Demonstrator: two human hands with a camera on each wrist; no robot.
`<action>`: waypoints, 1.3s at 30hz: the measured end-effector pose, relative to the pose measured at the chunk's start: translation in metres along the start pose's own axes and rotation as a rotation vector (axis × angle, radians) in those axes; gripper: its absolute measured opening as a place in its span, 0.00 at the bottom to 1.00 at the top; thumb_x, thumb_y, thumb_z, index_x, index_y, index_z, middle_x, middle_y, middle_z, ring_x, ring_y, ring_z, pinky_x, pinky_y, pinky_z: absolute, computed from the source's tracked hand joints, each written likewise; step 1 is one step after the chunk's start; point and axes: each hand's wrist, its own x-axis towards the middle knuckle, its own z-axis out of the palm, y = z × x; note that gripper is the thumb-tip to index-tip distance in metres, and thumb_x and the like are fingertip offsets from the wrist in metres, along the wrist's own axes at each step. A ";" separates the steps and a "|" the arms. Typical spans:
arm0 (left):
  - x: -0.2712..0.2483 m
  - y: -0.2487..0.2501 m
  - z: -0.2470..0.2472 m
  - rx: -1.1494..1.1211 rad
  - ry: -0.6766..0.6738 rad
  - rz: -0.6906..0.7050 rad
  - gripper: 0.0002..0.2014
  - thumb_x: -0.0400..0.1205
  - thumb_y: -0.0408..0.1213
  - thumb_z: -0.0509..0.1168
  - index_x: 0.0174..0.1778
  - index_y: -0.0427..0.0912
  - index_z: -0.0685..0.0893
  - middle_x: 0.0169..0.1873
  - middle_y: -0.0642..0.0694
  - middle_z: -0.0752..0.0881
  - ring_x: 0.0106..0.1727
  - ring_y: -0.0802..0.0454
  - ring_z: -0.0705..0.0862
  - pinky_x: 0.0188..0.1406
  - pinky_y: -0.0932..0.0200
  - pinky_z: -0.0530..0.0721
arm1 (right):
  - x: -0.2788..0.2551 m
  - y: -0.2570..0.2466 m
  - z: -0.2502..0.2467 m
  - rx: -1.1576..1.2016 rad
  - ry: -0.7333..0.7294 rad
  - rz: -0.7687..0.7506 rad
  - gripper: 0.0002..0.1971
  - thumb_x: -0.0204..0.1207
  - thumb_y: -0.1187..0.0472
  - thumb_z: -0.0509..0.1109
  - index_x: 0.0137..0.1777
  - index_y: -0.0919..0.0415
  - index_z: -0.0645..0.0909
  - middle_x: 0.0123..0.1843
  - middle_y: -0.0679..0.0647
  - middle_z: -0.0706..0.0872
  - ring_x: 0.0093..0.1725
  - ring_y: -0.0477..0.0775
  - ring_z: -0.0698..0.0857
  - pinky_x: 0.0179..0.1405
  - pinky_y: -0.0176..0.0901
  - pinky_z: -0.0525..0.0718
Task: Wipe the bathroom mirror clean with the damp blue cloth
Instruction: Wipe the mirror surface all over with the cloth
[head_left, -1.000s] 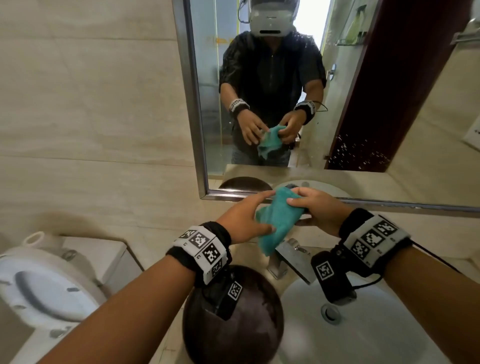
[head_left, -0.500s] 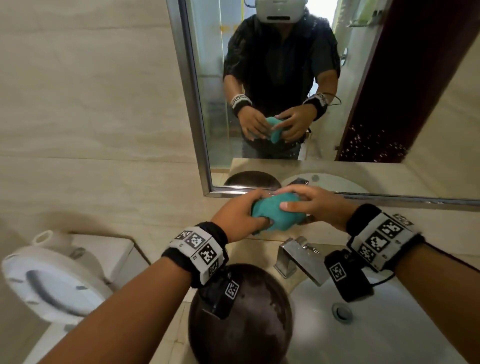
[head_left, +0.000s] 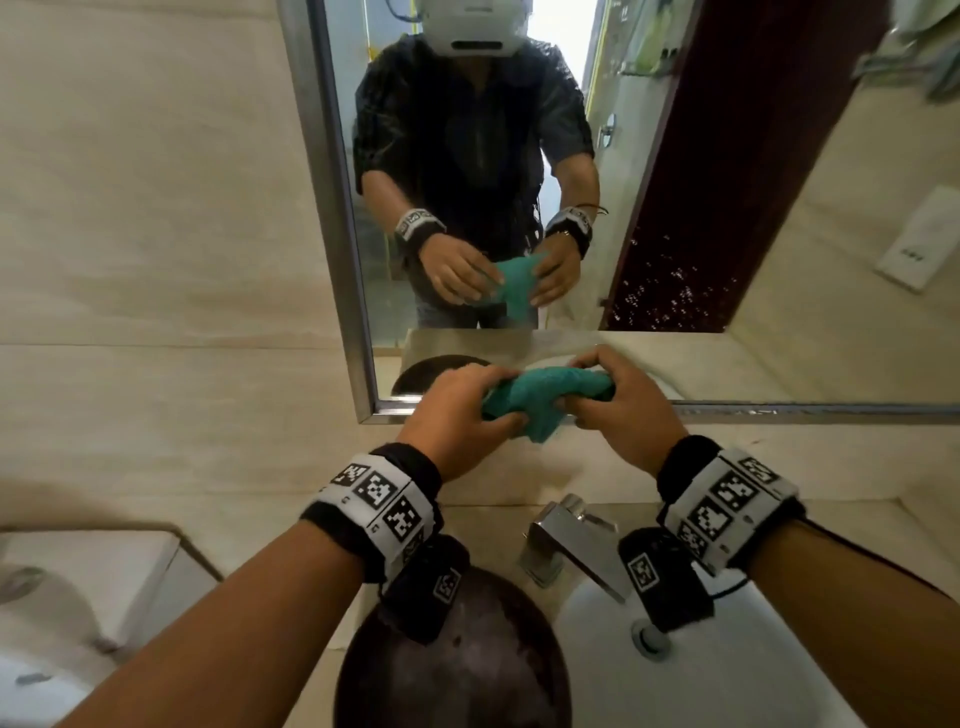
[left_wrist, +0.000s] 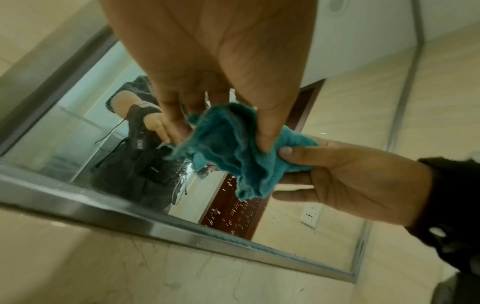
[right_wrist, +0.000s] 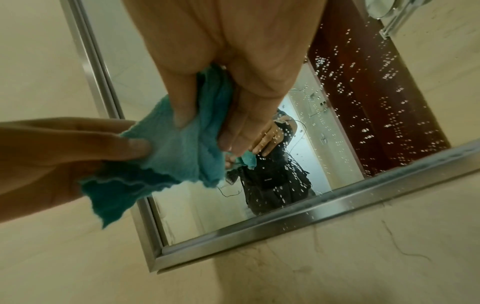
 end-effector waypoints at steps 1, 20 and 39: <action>0.002 0.004 0.000 -0.063 -0.007 -0.037 0.21 0.78 0.44 0.69 0.67 0.50 0.77 0.57 0.54 0.82 0.50 0.64 0.78 0.48 0.69 0.81 | 0.002 -0.003 0.002 -0.022 0.053 -0.046 0.12 0.69 0.65 0.76 0.42 0.49 0.77 0.38 0.49 0.84 0.39 0.50 0.84 0.40 0.46 0.85; 0.027 0.025 -0.015 -0.453 -0.118 -0.338 0.22 0.81 0.43 0.57 0.73 0.55 0.69 0.58 0.44 0.84 0.58 0.48 0.83 0.63 0.44 0.80 | 0.022 0.000 0.018 -0.463 0.099 -0.453 0.32 0.72 0.72 0.70 0.76 0.58 0.68 0.68 0.63 0.68 0.61 0.57 0.76 0.63 0.41 0.77; 0.064 -0.060 0.008 0.977 0.248 -0.022 0.61 0.69 0.64 0.69 0.80 0.48 0.28 0.78 0.39 0.26 0.80 0.39 0.30 0.76 0.33 0.31 | 0.094 0.018 0.031 -0.936 0.343 -0.710 0.20 0.76 0.47 0.67 0.67 0.49 0.75 0.71 0.56 0.69 0.69 0.59 0.68 0.68 0.59 0.74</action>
